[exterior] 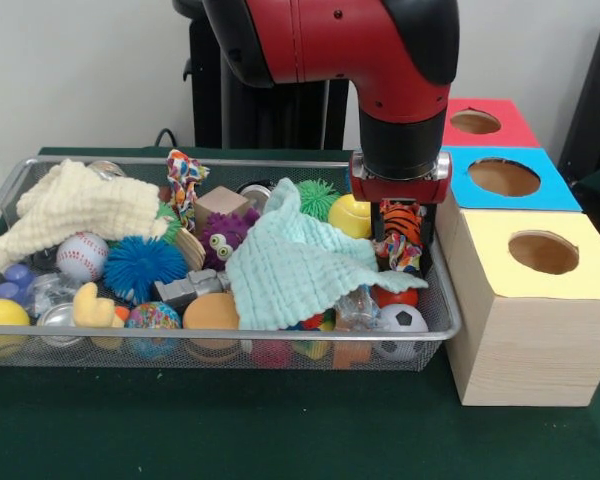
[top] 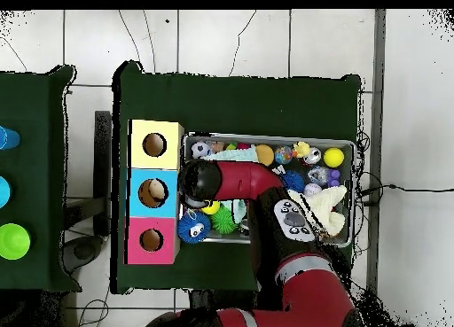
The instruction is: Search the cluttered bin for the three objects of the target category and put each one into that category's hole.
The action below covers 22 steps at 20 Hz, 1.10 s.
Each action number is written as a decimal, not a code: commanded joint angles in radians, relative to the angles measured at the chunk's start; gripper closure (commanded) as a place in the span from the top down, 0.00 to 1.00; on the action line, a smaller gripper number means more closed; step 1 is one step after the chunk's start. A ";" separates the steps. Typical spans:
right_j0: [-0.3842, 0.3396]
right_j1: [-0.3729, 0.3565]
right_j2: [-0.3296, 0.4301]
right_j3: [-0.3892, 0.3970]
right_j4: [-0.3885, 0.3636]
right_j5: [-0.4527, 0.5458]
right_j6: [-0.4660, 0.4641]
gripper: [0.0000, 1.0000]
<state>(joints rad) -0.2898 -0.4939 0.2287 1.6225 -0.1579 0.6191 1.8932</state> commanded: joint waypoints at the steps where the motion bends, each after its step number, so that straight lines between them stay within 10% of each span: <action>1: -0.013 0.085 0.054 0.083 -0.019 -0.003 0.015 1.00; 13: 0.015 0.131 -0.014 -0.006 -0.055 0.153 -0.014 1.00; 22: 0.097 0.114 -0.097 0.027 -0.183 -0.136 0.052 1.00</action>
<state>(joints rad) -0.2419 -0.5021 0.1922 1.6065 -0.1858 0.6342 1.8932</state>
